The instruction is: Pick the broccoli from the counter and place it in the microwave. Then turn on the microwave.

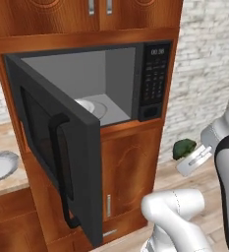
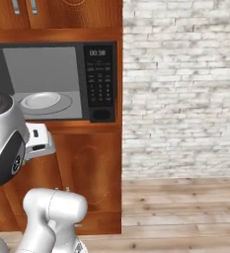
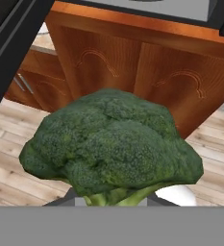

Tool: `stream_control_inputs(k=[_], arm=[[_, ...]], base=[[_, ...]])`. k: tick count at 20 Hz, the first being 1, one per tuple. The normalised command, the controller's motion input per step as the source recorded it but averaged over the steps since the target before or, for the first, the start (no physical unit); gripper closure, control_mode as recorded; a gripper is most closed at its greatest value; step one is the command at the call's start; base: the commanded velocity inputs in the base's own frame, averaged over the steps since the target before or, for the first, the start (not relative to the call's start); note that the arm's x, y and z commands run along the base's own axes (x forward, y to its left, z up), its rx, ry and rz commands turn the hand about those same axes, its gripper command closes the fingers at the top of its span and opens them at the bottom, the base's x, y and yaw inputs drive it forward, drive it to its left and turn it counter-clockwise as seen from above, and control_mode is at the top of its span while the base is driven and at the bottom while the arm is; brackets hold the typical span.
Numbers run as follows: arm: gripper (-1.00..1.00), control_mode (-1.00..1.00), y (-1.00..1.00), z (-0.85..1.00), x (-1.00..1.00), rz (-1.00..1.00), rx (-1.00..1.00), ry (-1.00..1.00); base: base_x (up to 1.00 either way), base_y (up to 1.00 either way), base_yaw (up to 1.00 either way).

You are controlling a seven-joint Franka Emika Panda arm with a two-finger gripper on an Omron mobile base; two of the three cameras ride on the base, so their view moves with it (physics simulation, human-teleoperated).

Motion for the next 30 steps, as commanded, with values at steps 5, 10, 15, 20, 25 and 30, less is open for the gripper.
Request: stream_control_inputs(k=[5,10,15,20,25,30], arm=[[1.00,1.00,0.00,0.00,0.00,0.00,0.00,0.00],[1.00,1.00,0.00,0.00,0.00,0.00,0.00,0.00],[1.00,1.00,0.00,0.00,0.00,0.00,0.00,0.00],[1.00,1.00,0.00,0.00,0.00,0.00,0.00,0.00],[1.00,-1.00,-0.03,0.25,0.05,0.01,0.09,-0.05],[1.00,-1.00,0.00,0.42,0.02,0.00,0.15,-0.17]], base=[[0.28,0.00,0.19],[0.33,-0.08,0.13],[0.22,-0.14,0.06],[0.00,-0.12,0.07],[0.00,-0.03,0.01],[0.00,0.00,0.00]])
